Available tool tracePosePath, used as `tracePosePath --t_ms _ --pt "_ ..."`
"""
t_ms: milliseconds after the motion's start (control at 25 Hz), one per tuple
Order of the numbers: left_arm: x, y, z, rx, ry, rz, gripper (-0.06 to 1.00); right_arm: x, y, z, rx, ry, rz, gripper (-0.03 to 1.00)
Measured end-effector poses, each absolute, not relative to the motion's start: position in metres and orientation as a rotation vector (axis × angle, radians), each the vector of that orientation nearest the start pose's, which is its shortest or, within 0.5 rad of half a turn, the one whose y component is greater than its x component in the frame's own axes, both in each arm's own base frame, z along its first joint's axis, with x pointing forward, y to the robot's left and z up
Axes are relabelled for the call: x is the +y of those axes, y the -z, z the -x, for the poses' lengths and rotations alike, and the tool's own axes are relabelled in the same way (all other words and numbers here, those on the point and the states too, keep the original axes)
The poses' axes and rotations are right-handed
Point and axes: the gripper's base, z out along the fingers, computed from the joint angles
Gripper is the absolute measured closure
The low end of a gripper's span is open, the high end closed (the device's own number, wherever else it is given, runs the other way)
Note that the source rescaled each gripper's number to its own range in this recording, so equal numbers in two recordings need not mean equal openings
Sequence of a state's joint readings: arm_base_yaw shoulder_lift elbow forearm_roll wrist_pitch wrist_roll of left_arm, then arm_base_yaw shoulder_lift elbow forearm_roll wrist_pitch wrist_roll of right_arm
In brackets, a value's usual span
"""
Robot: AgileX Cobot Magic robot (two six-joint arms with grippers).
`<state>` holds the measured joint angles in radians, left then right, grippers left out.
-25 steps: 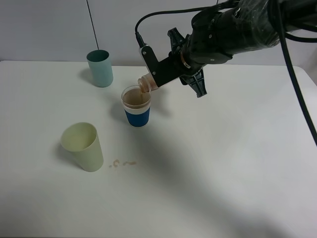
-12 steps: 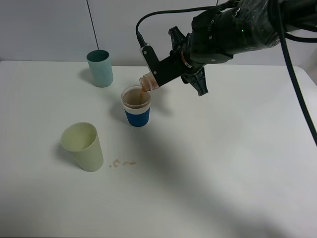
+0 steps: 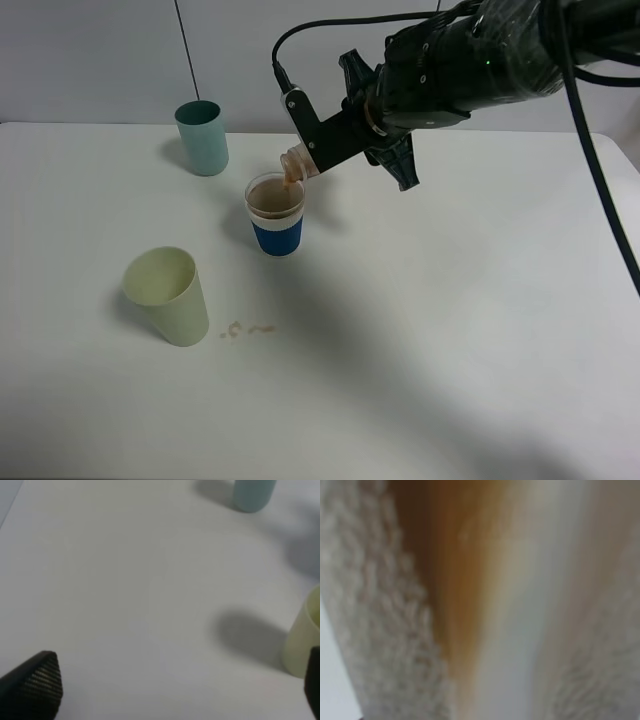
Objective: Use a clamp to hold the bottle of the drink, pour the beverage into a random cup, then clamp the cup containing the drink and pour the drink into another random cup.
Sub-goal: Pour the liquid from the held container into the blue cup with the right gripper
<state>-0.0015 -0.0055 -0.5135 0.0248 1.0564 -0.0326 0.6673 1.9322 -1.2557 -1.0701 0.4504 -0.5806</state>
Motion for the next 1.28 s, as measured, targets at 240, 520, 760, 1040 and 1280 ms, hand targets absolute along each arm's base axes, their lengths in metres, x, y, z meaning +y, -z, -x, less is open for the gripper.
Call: tracePosePath --t_ms 240,520,760,1040,1280 --pt "0.002 -0.2813 0.0072 2.02 -0.008 0.033 0.01 0.233 -0.1918 -0.3448 1.215 0.892 2.175 0.96" --pt "0.002 -0.2813 0.0072 2.02 -0.008 0.033 0.01 0.2353 -0.1923 -0.3437 1.194 0.903 2.18 0.96" --pt "0.002 -0.2813 0.0072 2.02 -0.008 0.033 0.01 0.2363 -0.1931 -0.3434 1.176 0.921 2.183 0.96" --pt "0.002 -0.2813 0.0072 2.02 -0.008 0.033 0.01 0.2363 -0.1941 -0.3442 1.16 0.939 2.181 0.96" --pt "0.002 -0.2813 0.0072 2.02 -0.008 0.033 0.01 0.2375 -0.195 -0.3441 1.145 0.956 2.177 0.96"
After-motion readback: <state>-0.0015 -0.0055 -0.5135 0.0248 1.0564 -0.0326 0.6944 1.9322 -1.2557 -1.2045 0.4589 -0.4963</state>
